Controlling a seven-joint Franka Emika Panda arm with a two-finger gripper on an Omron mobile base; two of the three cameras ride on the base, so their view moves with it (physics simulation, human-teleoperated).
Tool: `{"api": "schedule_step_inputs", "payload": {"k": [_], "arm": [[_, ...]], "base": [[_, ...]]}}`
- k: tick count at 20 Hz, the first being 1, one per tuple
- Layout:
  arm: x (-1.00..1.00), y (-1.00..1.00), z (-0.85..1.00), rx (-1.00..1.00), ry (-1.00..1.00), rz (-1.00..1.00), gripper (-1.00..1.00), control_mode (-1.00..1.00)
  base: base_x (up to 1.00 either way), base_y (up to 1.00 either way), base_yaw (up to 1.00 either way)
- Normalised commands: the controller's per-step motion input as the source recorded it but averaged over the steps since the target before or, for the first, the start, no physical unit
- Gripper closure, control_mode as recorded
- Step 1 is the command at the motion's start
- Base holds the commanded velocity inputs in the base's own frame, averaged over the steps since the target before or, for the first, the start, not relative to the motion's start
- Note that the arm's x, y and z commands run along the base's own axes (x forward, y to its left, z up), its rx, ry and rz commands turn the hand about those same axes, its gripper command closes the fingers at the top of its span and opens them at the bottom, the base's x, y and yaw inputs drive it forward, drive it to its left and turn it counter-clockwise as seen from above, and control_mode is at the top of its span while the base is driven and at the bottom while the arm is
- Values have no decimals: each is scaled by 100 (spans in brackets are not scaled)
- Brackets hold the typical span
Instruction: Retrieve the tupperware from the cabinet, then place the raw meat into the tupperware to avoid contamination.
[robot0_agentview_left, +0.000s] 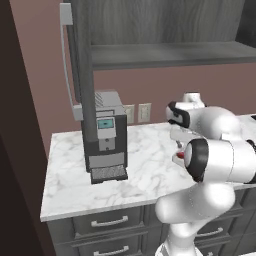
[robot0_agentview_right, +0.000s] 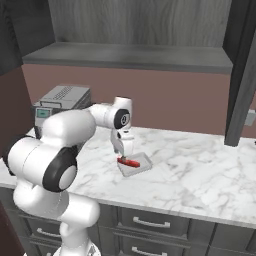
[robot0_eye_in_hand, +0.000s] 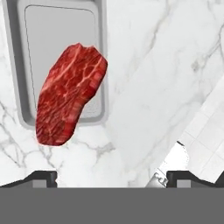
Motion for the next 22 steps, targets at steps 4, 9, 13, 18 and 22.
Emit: {"api": "schedule_step_inputs", "payload": {"k": [4,9,13,18,22], "arm": [[-35,28,53,-6,-5,-2,-100,-100],[-54,55,19,-1,2,-6,-100,-100],[-76,49,24,0,0,-6,-100,-100],[-90,11,14,0,-11,-9,-100,-100],[-77,6,11,-4,-21,-8,-100,-100]], "base": [[0,0,0],[0,0,0],[0,0,0],[0,0,0],[0,0,0]]}}
